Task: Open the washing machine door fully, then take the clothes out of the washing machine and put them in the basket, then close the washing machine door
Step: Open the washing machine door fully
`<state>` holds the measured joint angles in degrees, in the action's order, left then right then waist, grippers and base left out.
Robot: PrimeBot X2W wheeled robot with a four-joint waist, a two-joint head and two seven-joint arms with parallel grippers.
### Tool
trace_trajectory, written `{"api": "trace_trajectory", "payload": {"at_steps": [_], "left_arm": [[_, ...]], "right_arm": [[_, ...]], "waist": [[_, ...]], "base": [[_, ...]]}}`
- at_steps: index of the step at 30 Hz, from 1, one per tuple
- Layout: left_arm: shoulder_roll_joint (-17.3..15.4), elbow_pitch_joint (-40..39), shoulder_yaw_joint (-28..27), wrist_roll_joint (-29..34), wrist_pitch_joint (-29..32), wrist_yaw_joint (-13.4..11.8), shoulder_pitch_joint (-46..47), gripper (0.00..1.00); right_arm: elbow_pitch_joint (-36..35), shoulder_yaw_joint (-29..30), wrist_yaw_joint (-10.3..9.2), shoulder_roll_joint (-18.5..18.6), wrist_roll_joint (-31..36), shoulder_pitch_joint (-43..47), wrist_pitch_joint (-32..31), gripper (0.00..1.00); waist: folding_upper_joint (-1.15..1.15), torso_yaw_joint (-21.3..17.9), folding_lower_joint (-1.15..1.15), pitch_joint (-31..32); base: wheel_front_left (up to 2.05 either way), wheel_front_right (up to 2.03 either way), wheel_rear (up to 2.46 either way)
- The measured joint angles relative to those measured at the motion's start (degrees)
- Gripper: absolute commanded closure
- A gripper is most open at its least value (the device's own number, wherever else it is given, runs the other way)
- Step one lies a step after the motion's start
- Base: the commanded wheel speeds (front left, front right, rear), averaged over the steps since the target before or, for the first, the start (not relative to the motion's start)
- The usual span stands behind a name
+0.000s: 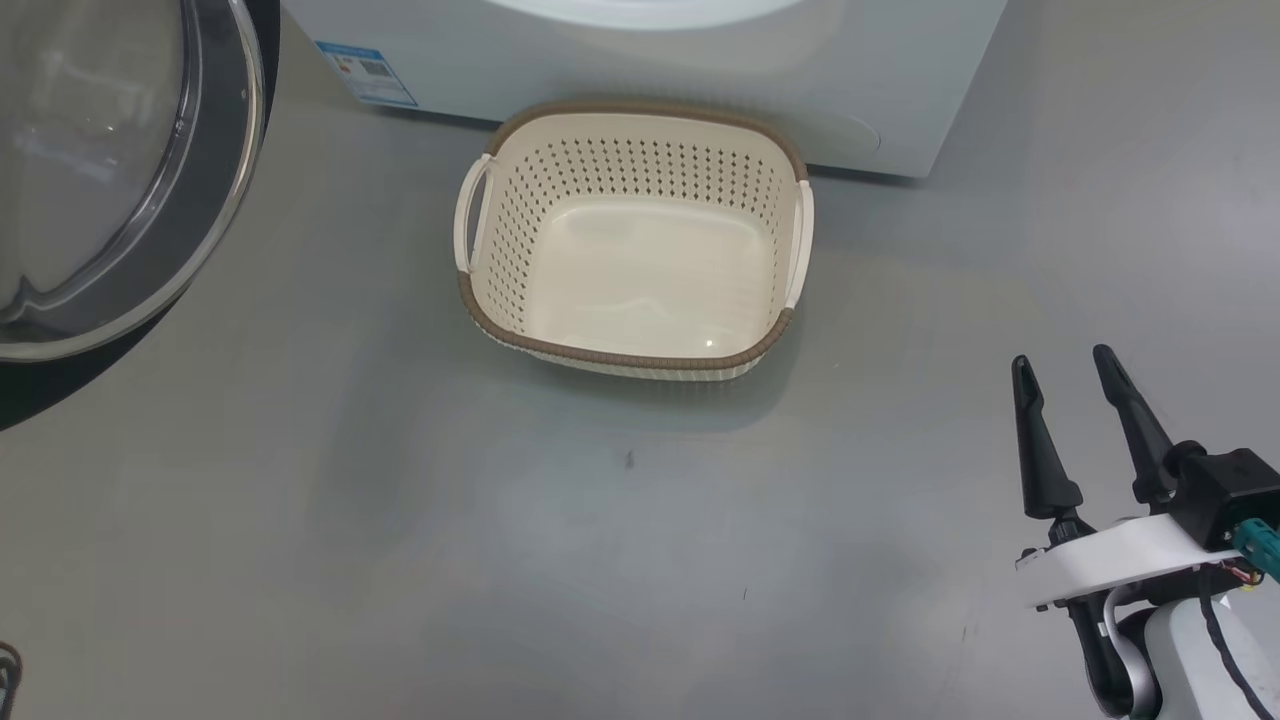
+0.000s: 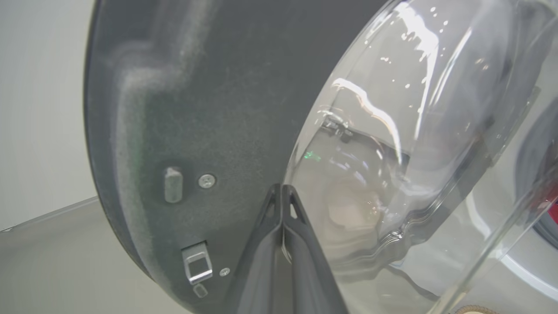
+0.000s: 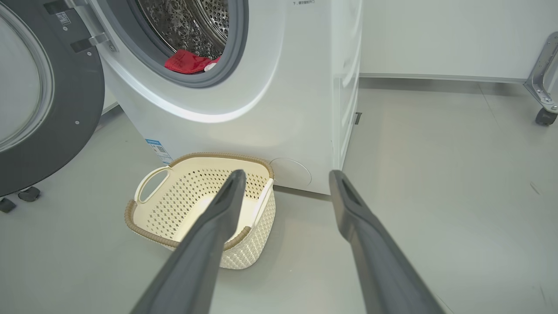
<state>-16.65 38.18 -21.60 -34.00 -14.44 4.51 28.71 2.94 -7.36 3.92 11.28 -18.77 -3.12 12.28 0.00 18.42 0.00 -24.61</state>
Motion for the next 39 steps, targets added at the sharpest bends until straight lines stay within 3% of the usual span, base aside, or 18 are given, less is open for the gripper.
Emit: {"api": "trace_trajectory", "payload": {"at_steps": [14,25,39], "left_arm": [[2.05,-1.82,6.86,6.09,0.00,1.69,-7.68,1.00],[5.46,-6.57,14.22,10.67,0.00,2.36,-15.42,1.00],[9.27,-14.73,17.94,11.70,0.00,2.37,-21.75,1.00]], "right_arm": [[4.98,-0.74,0.55,-2.94,-1.98,0.03,1.18,0.00],[6.97,-1.46,0.74,-4.58,-2.40,1.61,1.67,0.00],[6.10,-1.60,1.32,-5.02,-2.40,2.83,1.75,0.00]], "waist": [[0.00,-2.64,0.00,9.91],[0.00,-7.59,0.00,17.98],[0.00,-14.51,-0.01,22.81]], "base": [[0.00,0.00,0.00],[0.00,0.00,0.00],[0.00,0.00,0.00]]}}
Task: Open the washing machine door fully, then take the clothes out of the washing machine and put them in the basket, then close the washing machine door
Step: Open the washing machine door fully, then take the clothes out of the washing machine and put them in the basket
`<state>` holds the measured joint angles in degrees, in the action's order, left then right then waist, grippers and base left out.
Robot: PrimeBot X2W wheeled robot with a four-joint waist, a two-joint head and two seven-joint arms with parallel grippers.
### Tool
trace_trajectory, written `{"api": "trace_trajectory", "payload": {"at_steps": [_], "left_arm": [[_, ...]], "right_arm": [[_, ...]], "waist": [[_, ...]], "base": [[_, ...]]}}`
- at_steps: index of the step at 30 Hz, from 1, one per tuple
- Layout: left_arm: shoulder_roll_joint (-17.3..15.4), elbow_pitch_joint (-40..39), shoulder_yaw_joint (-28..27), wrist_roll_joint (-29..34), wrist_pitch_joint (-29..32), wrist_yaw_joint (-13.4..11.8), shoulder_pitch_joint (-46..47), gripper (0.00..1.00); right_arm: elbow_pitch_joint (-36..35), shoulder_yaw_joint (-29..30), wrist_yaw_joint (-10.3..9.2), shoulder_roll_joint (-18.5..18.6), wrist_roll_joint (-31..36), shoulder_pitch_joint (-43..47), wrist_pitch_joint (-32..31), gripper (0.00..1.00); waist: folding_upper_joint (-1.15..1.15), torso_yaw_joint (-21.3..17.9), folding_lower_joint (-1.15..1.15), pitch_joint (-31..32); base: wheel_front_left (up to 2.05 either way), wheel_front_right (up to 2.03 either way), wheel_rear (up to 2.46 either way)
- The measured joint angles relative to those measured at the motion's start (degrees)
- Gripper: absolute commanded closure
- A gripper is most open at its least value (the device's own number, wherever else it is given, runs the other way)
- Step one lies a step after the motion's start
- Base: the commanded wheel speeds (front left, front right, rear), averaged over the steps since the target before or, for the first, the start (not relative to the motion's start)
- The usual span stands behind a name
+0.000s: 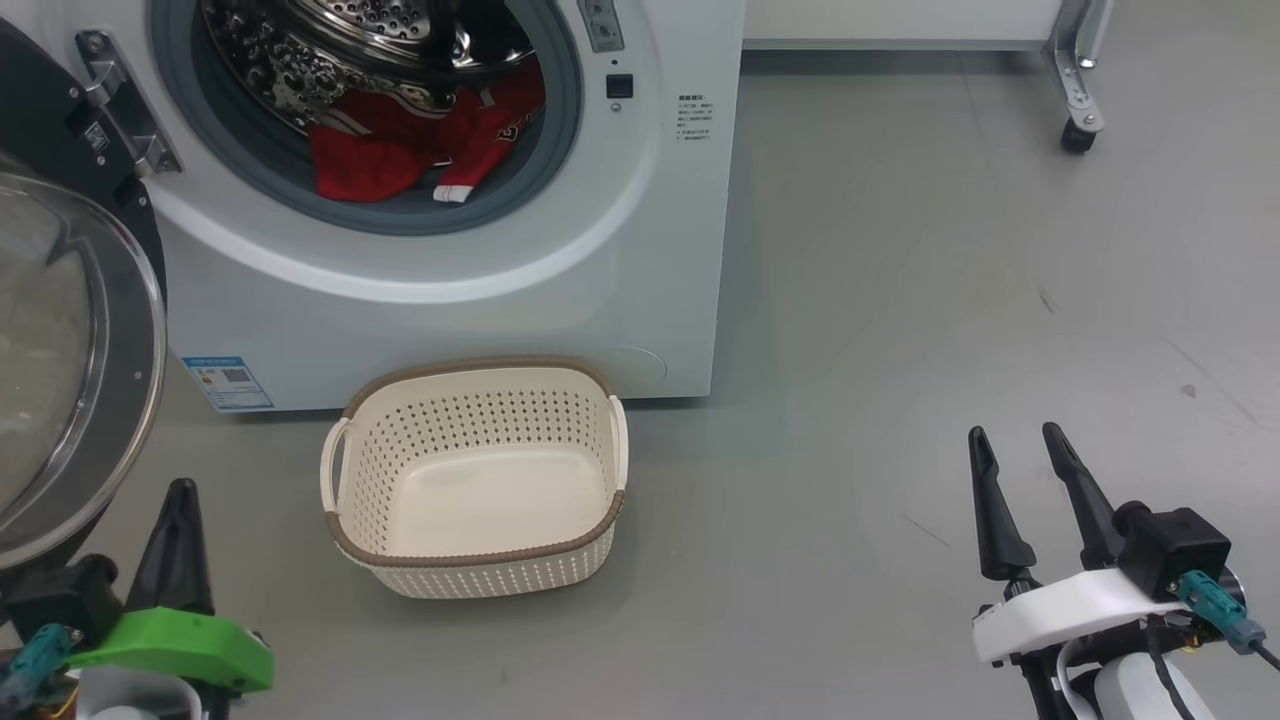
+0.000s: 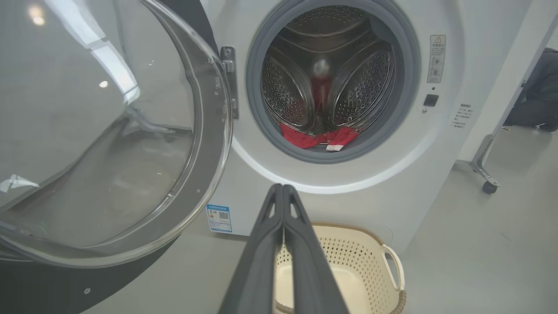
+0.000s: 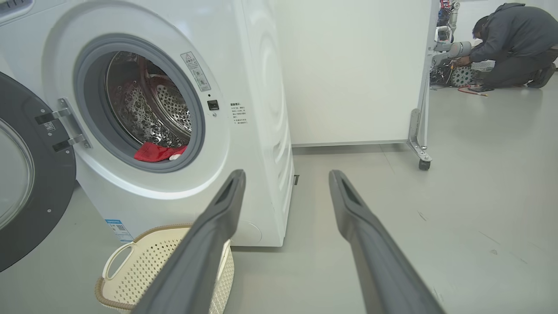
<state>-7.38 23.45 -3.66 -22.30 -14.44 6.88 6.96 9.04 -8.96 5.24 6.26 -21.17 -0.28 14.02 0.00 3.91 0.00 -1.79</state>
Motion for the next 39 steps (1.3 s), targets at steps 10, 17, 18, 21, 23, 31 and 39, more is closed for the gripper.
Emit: {"api": "trace_trajectory", "payload": {"at_steps": [10,17,18,21,23,31,39], "left_arm": [[2.46,-4.37,1.82,0.83,0.00,0.03,-3.81,1.00],[2.47,-7.31,2.53,2.33,0.01,0.04,-5.71,0.00],[2.49,-7.71,2.52,2.32,0.00,0.05,-5.88,0.00],[2.69,-8.54,2.52,2.31,0.01,0.05,-6.28,0.00],[2.78,-9.04,2.54,2.31,0.00,0.05,-6.77,0.00],[3.43,-9.49,2.75,0.15,0.00,0.05,-7.96,0.00],[3.33,-10.51,3.89,0.87,0.00,0.05,-8.42,0.00]], "right_arm": [[-0.81,0.98,0.00,-0.26,0.00,1.86,0.01,0.00],[-1.46,1.67,-0.01,-0.57,0.01,2.02,0.10,0.00],[-1.56,1.78,-0.01,-0.65,0.01,2.02,0.11,0.00],[-1.69,1.83,-0.01,-0.76,0.01,2.17,0.14,0.00],[-1.76,1.85,-0.01,-0.78,0.02,2.33,0.16,0.00],[-2.07,2.07,0.00,-0.90,0.18,2.75,0.16,0.00],[-2.26,2.26,0.02,-1.01,0.30,3.04,0.16,0.00]], "waist": [[0.00,-1.26,0.00,0.97],[0.00,-1.48,0.00,1.16],[0.00,-1.50,0.00,1.16],[0.00,-1.54,0.00,1.15],[0.00,-1.56,0.00,1.14],[0.00,-1.69,0.00,1.14],[0.00,-1.69,0.00,0.88]], "base": [[0.00,0.00,0.00],[0.00,0.00,0.00],[0.00,0.00,0.00],[0.00,0.00,0.00],[0.00,0.00,0.00],[0.00,0.00,0.00],[0.00,0.00,0.00]]}}
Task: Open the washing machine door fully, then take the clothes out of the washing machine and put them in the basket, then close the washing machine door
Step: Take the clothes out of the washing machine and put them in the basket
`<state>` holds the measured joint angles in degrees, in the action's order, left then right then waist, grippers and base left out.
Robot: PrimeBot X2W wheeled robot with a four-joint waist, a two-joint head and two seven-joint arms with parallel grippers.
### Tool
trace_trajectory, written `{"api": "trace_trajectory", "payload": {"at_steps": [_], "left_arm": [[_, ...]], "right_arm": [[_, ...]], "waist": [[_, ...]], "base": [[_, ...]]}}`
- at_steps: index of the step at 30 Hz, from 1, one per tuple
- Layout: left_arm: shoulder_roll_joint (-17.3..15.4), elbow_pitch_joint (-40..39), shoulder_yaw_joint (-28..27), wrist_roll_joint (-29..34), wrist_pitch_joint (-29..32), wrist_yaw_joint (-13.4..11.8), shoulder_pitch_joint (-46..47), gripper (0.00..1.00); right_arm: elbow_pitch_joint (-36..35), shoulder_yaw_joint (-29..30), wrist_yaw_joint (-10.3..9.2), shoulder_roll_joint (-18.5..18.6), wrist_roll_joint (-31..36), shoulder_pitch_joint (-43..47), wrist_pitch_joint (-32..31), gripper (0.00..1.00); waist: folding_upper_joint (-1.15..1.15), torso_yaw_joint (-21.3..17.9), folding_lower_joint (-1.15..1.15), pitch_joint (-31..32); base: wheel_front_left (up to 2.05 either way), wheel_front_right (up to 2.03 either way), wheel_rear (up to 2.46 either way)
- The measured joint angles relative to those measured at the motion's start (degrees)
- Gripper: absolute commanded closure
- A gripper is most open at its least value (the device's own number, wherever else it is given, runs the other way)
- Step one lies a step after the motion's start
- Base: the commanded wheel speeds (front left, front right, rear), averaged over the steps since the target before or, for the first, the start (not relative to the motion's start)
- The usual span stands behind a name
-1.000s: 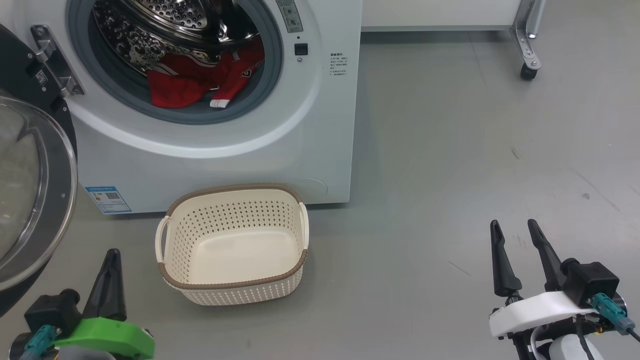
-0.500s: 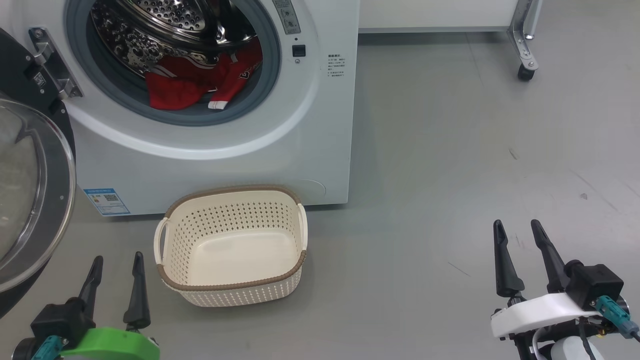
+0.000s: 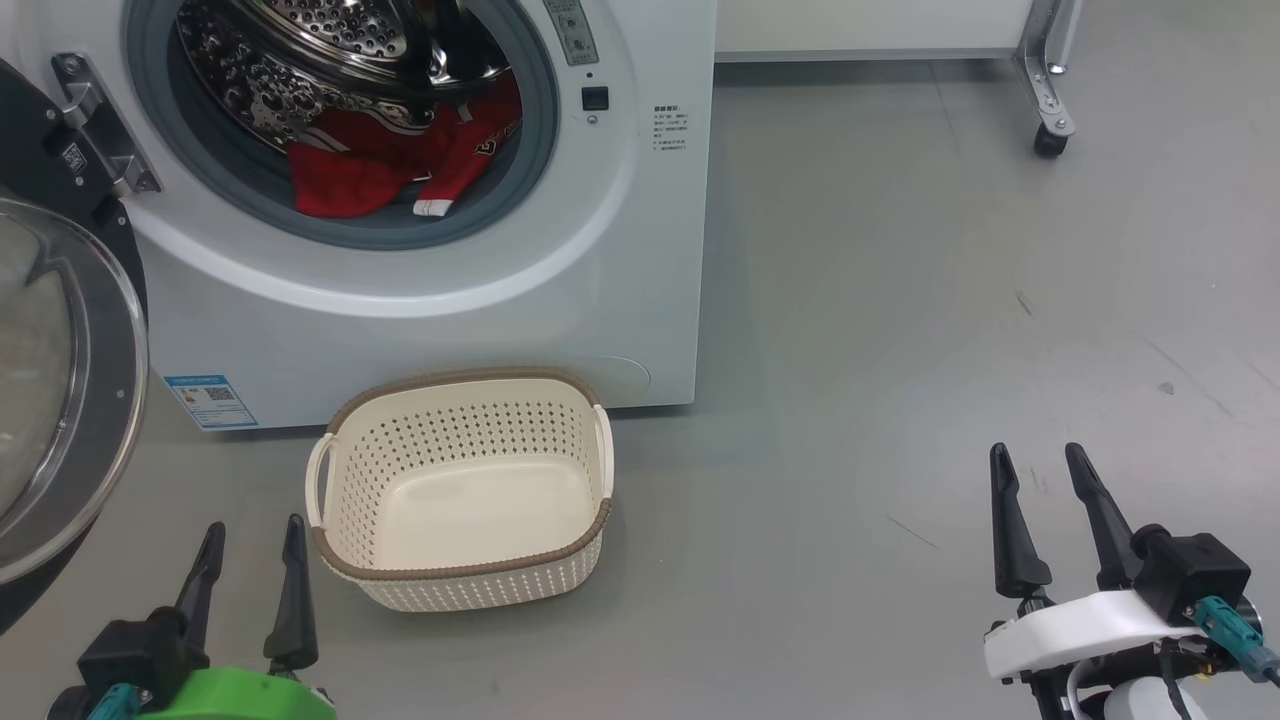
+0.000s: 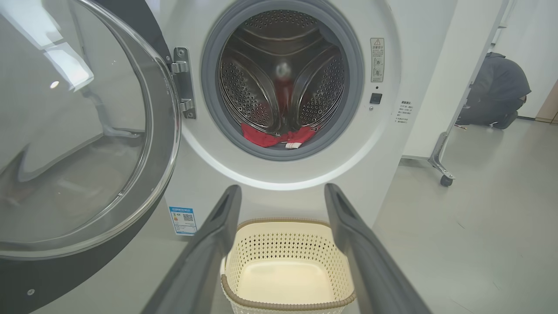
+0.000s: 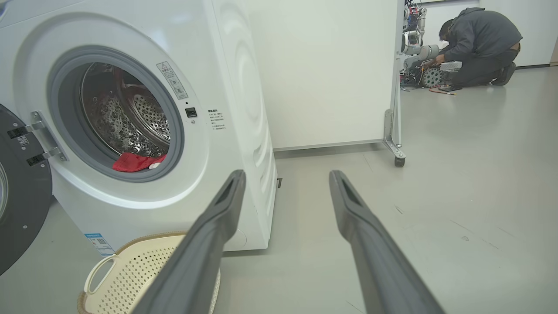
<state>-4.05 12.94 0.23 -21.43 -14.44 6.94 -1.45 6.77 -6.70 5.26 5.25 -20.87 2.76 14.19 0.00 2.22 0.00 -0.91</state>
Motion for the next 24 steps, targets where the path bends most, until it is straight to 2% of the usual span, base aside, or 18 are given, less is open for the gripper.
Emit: {"api": "trace_trajectory", "payload": {"at_steps": [24], "left_arm": [[-0.09,-1.78,0.63,0.86,0.00,0.01,-1.16,0.00]], "right_arm": [[-0.26,0.20,0.22,-0.71,0.35,0.10,0.00,0.00]], "waist": [[0.00,0.15,0.00,-0.25]], "base": [[0.00,0.00,0.00]]}}
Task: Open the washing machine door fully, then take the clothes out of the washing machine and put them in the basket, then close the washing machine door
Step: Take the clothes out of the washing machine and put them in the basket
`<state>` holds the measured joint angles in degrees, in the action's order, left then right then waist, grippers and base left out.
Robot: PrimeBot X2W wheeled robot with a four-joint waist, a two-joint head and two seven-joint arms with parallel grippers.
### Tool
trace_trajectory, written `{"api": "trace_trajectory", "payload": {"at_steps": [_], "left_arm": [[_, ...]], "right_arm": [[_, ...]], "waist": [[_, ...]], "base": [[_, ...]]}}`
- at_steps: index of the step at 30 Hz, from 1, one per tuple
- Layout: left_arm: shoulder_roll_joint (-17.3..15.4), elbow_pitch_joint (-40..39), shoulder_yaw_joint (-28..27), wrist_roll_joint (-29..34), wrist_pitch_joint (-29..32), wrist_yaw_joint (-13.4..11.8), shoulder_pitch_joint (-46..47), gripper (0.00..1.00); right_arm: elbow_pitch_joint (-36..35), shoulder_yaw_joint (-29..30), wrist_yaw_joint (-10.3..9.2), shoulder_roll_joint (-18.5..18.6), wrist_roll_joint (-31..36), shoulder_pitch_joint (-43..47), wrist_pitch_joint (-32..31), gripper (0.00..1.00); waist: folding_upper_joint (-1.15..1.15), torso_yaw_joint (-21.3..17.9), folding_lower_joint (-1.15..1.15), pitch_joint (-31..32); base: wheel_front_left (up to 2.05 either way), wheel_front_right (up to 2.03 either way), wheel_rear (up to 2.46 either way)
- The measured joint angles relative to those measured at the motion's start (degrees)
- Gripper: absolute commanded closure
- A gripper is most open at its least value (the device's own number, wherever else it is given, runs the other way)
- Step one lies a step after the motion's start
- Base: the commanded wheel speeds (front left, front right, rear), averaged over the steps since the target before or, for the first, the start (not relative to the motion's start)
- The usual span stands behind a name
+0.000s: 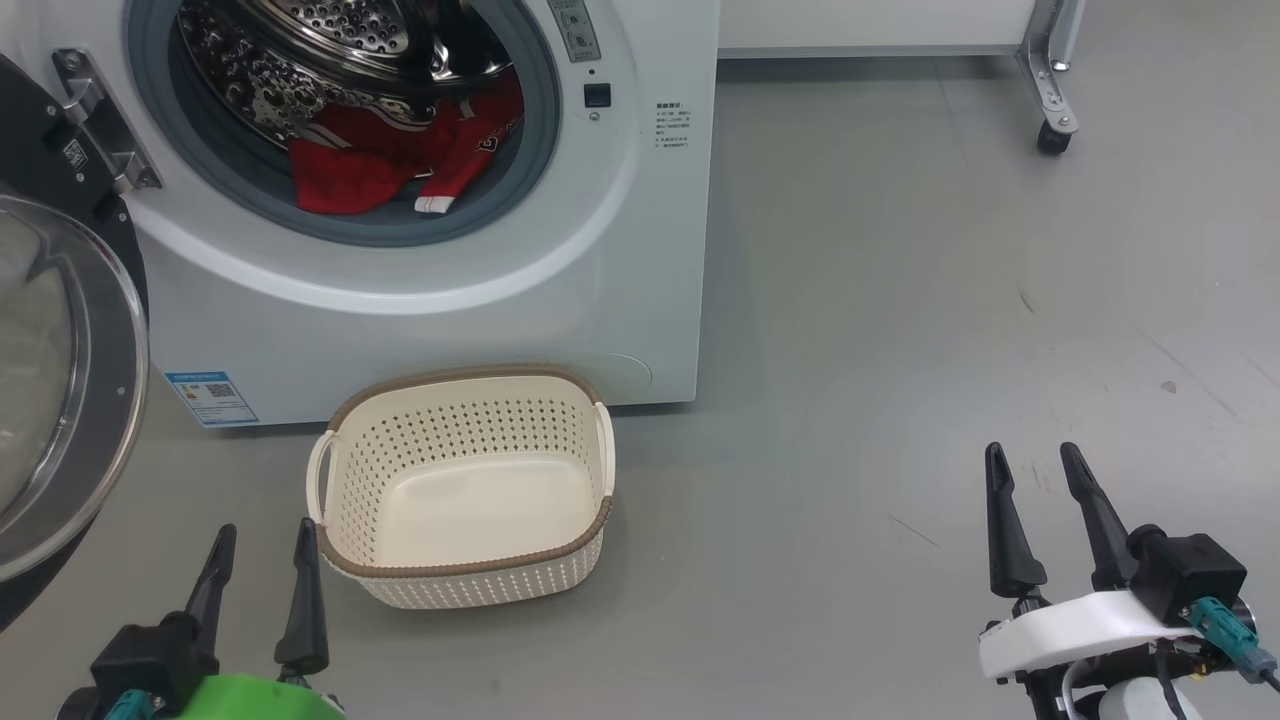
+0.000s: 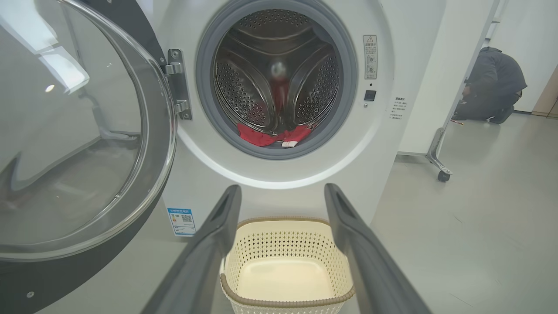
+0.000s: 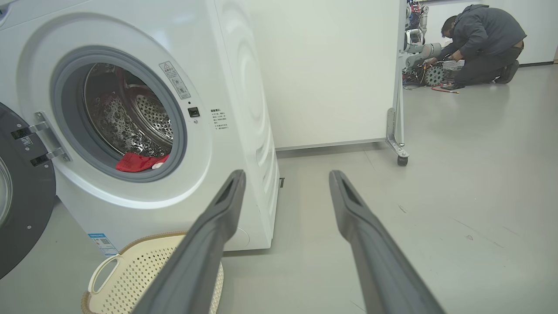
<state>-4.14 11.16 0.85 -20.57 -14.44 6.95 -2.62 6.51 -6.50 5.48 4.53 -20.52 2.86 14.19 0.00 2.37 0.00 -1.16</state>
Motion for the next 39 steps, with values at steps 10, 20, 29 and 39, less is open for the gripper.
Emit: {"api": "trace_trajectory", "payload": {"at_steps": [10,20,29,39], "left_arm": [[-0.14,-0.67,1.03,-1.59,0.00,0.23,-0.05,0.00],[-0.58,-0.98,1.08,-2.11,0.00,0.23,-0.13,0.00],[-0.89,-1.37,1.09,-2.12,0.01,0.23,-0.21,0.00],[-1.49,-2.03,1.13,-1.93,0.00,0.23,-0.24,0.00]], "right_arm": [[0.00,-0.01,0.03,-0.23,0.09,0.03,0.00,0.00],[0.00,0.00,0.47,-0.47,0.09,0.15,0.00,0.00],[0.00,0.03,0.51,-0.55,0.42,0.18,0.00,0.00],[0.00,0.44,0.52,-0.76,0.42,0.19,0.00,0.00]], "waist": [[0.00,-0.27,0.00,-0.25],[0.00,-0.31,0.00,-0.45],[0.00,-0.11,0.00,-0.68],[0.00,0.20,0.00,-1.18]], "base": [[0.23,-0.24,0.01],[0.67,-0.67,0.00],[1.07,-1.07,0.00],[1.25,-1.25,0.00]]}}
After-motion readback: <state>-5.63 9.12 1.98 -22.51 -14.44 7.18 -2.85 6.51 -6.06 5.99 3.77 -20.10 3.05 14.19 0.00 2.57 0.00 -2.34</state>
